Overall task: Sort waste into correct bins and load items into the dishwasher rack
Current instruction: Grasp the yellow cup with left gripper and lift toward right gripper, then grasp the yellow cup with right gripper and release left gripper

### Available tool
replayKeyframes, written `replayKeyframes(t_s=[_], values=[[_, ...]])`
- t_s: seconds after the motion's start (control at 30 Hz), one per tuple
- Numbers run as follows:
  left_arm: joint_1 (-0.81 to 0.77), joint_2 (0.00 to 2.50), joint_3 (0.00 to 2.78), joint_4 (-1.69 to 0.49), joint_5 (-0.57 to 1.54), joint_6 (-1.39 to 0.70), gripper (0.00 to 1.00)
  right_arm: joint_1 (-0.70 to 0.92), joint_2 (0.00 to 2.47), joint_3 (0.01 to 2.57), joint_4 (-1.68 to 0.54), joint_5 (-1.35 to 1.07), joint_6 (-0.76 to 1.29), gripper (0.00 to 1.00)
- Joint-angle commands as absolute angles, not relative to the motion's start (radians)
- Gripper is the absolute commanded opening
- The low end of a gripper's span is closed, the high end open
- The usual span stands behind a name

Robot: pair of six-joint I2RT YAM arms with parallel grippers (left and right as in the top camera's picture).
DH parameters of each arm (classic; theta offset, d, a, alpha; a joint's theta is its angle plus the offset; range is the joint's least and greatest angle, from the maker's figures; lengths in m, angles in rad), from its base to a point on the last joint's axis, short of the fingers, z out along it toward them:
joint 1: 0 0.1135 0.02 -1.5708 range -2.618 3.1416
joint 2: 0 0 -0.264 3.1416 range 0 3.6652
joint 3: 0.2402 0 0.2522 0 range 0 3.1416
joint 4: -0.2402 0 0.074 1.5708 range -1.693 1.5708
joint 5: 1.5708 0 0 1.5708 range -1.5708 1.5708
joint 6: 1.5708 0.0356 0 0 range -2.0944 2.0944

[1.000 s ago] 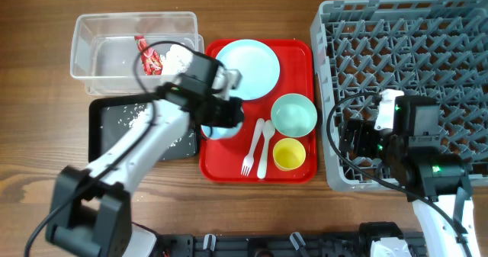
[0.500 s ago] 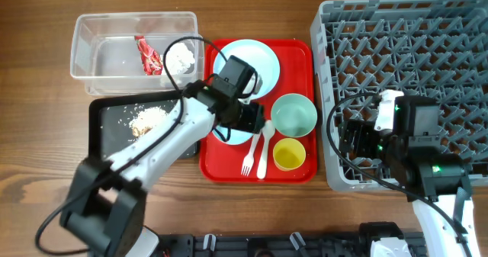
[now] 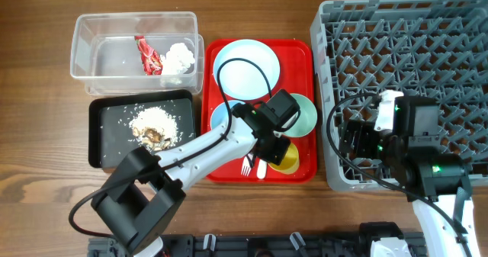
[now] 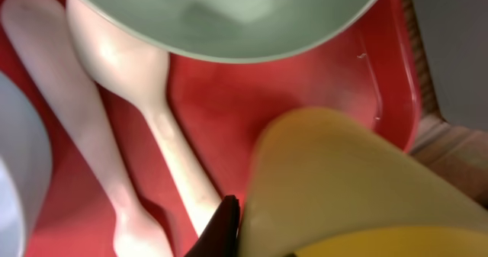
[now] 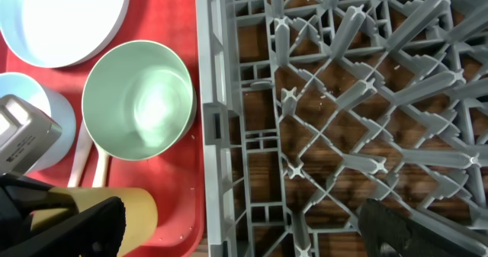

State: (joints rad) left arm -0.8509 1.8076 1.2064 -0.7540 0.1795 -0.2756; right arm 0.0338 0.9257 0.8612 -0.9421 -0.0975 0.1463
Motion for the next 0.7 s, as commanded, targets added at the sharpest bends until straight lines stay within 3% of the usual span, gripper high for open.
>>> replayKeyframes(t_s=[0.0, 0.1, 0.2, 0.3, 0.4, 0.57, 0.67], values=[[-0.824, 1.762, 1.237, -0.778, 0.184, -0.274, 0.04, 0.036, 0.921, 0.884, -0.943, -0.113, 0.158, 1.0], [-0.731, 1.639, 1.298, -0.807, 0.307, -0.266, 0.04, 0.036, 0.921, 0.884, -0.94, -0.022, 0.201, 1.0], [-0.526, 1.57, 1.302, -0.712, 0.585, -0.331, 0.04, 0.036, 0.933, 0.884, -0.884, 0.022, 0.35, 1.0], [-0.331, 1.646, 1.3, -0.584, 0.854, -0.488, 0.04, 0.036, 1.005, 0.884, -0.744, -0.463, 0.176, 1.0], [-0.293, 1.766, 1.3, -0.473, 1.262, -0.506, 0.04, 0.036, 1.131, 0.884, -0.725, -0.915, 0.002, 1.0], [-0.35, 1.859, 1.3, -0.422, 1.372, -0.503, 0.04, 0.036, 1.351, 0.884, -0.498, -1.26, -0.067, 1.0], [-0.373, 1.859, 1.3, -0.418, 1.377, -0.503, 0.04, 0.036, 1.405, 0.884, -0.281, -1.283, 0.039, 1.0]])
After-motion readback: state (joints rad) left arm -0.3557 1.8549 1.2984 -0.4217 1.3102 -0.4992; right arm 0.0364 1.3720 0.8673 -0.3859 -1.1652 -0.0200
